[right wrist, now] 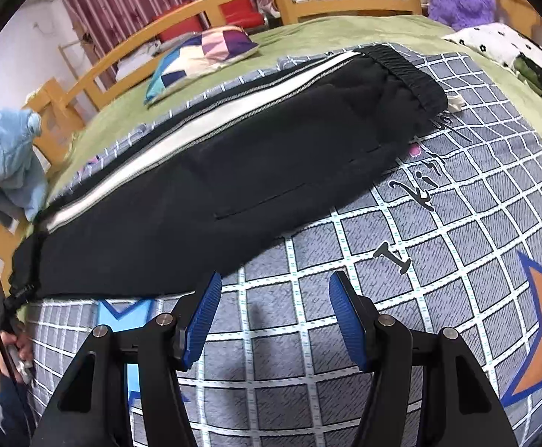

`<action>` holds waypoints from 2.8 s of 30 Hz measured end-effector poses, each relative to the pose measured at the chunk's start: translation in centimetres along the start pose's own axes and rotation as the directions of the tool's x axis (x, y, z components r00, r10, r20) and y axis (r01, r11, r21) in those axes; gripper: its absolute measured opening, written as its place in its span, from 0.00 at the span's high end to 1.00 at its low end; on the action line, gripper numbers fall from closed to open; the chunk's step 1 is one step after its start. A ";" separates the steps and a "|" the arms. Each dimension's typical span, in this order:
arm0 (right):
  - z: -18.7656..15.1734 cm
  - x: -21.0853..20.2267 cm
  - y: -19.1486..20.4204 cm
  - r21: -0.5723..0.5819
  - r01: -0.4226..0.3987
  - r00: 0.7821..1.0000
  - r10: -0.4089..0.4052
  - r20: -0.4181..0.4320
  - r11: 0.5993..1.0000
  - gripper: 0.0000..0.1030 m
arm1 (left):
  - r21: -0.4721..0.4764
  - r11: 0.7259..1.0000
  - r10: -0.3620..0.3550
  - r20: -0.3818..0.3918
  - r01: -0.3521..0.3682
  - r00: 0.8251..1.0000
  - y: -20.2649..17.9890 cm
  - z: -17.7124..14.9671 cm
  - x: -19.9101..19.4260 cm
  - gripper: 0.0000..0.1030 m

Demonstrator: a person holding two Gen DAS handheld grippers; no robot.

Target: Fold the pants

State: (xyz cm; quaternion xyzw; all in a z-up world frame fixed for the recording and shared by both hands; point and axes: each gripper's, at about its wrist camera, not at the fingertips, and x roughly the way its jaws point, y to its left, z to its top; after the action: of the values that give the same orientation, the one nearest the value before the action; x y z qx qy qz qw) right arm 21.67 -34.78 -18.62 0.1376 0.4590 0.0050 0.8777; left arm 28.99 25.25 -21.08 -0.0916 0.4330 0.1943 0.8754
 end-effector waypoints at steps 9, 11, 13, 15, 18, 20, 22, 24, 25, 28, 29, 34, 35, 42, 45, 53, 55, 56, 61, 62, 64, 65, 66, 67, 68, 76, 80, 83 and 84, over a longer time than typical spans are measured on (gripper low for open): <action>-0.2 2.1 1.0 -0.117 0.085 0.996 -0.089 -0.025 0.989 0.42 | -0.125 0.992 0.048 0.151 -0.029 0.987 4.3 12.2 -2.0 0.62; -0.4 2.2 1.1 -0.111 0.077 0.996 -0.080 -0.026 0.991 0.42 | -0.187 0.978 0.123 0.156 -0.093 0.980 5.1 13.8 -2.9 0.40; -0.5 2.4 1.1 -0.104 0.070 0.997 -0.073 -0.027 0.992 0.42 | -0.195 0.966 0.205 0.191 -0.167 0.960 5.0 14.2 -4.2 0.24; -0.6 2.5 1.2 -0.093 0.059 0.998 -0.062 -0.030 0.994 0.42 | -0.183 0.973 0.176 0.217 -0.137 0.960 4.8 13.6 -5.2 0.22; -0.6 2.4 1.3 -0.082 0.038 0.999 -0.041 -0.029 0.996 0.42 | -0.159 0.983 0.117 0.177 -0.089 0.977 4.2 11.8 -5.7 0.22; -0.4 2.2 1.5 -0.079 0.023 1.000 -0.025 -0.016 0.997 0.42 | -0.146 0.988 0.058 0.130 -0.039 0.990 4.2 10.0 -5.4 0.22; -0.1 2.0 1.4 -0.076 0.017 1.000 -0.017 0.000 0.997 0.42 | -0.153 0.985 -0.066 0.069 0.076 0.995 3.7 6.9 -5.3 0.22; 0.4 2.1 0.9 -0.066 0.016 1.000 -0.016 0.006 0.998 0.41 | -0.179 0.966 -0.187 0.024 0.189 0.982 3.3 3.6 -5.2 0.22; 0.7 2.4 0.5 -0.054 0.020 1.000 -0.020 0.001 0.998 0.41 | -0.191 0.955 -0.228 0.011 0.226 0.974 3.0 2.4 -5.1 0.22; 1.8 3.3 -1.5 0.006 0.008 1.000 -0.008 0.001 1.000 0.40 | -0.278 0.876 -0.410 -0.003 0.393 0.912 2.8 -2.7 -5.0 0.22; 2.3 3.7 -2.5 0.038 -0.006 1.000 0.005 0.006 0.999 0.40 | -0.307 0.849 -0.454 -0.006 0.430 0.891 2.8 -3.8 -4.6 0.22; 4.3 5.7 -6.6 0.215 -0.117 0.993 0.108 0.052 0.970 0.38 | -0.387 0.767 -0.553 0.006 0.512 0.833 2.8 -5.6 -2.2 0.22; 4.6 6.3 -7.3 0.260 -0.138 0.990 0.126 0.060 0.956 0.38 | -0.392 0.762 -0.556 0.011 0.515 0.831 2.9 -5.3 -2.0 0.22; 8.6 9.9 -9.3 0.382 -0.230 0.972 0.193 0.133 0.895 0.38 | -0.458 0.735 -0.537 0.058 0.500 0.842 3.0 -1.6 1.5 0.24; 10.4 11.5 -9.5 0.395 -0.257 0.965 0.209 0.161 0.882 0.36 | -0.495 0.725 -0.503 0.094 0.479 0.859 3.0 -1.0 2.2 0.24; 13.0 7.8 -9.1 0.366 -0.237 0.962 0.165 0.215 0.900 0.86 | -0.458 0.757 -0.465 0.124 0.467 0.876 4.1 1.4 -1.8 0.90; 12.8 4.1 -8.0 0.302 -0.212 0.960 0.139 0.244 0.930 0.88 | -0.390 0.793 -0.451 0.140 0.468 0.881 4.1 1.3 -5.5 0.90; 12.4 1.9 -7.5 0.263 -0.191 0.959 0.123 0.254 0.946 0.88 | -0.360 0.806 -0.450 0.142 0.470 0.881 4.2 0.8 -7.2 0.90; 7.9 -6.3 -10.6 0.242 -0.157 0.963 0.094 0.252 0.957 0.88 | -0.298 0.811 -0.499 0.098 0.504 0.861 5.9 -5.9 -13.8 0.90; 6.6 -7.4 -11.6 0.243 -0.148 0.966 0.088 0.242 0.959 0.88 | -0.298 0.808 -0.507 0.086 0.507 0.858 6.2 -7.1 -14.3 0.90; 3.4 -9.3 -14.0 0.247 -0.123 0.976 0.072 0.204 0.961 0.88 | -0.293 0.812 -0.514 0.047 0.504 0.856 6.4 -10.2 -15.3 0.90; 1.7 -9.8 -15.1 0.258 -0.117 0.980 0.069 0.187 0.959 0.88 | -0.276 0.825 -0.506 0.028 0.494 0.862 6.1 -11.5 -15.8 0.90; 0.1 -10.1 -16.1 0.267 -0.116 0.983 0.072 0.169 0.957 0.87 | -0.252 0.841 -0.492 0.015 0.480 0.870 5.6 -12.5 -16.0 0.90; -1.4 -10.2 -17.0 0.276 -0.117 0.985 0.076 0.153 0.954 0.86 | -0.222 0.863 -0.467 -0.007 0.454 0.884 5.1 -13.3 -15.9 0.89; -2.7 -9.8 -17.6 0.290 -0.121 0.988 0.087 0.126 0.949 0.85 | -0.207 0.878 -0.446 -0.027 0.431 0.895 4.6 -13.6 -15.5 0.89; -10.5 -9.6 -20.5 0.336 -0.146 0.988 0.119 0.100 0.931 0.50 | -0.171 0.939 -0.317 -0.103 0.298 0.943 6.4 -16.2 -17.8 0.35; -11.1 -11.9 -23.6 0.406 -0.211 0.966 0.126 0.226 0.889 0.30 | -0.185 0.925 -0.348 -0.064 0.332 0.935 6.9 -16.3 -19.9 0.33; -9.6 -10.2 -25.5 0.484 -0.286 0.951 0.183 0.249 0.827 0.27 | -0.209 0.911 -0.375 -0.058 0.356 0.925 6.1 -16.3 -20.6 0.33; -9.1 -9.0 -25.8 0.507 -0.315 0.945 0.217 0.243 0.802 0.27 | -0.214 0.910 -0.375 -0.057 0.355 0.925 5.7 -16.4 -20.8 0.32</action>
State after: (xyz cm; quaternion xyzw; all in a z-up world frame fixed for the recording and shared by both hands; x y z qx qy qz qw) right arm 6.08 -58.67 -22.68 0.4419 0.3397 -0.0127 0.8302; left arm 3.29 19.56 -14.48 -0.2675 0.4282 0.0650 0.8607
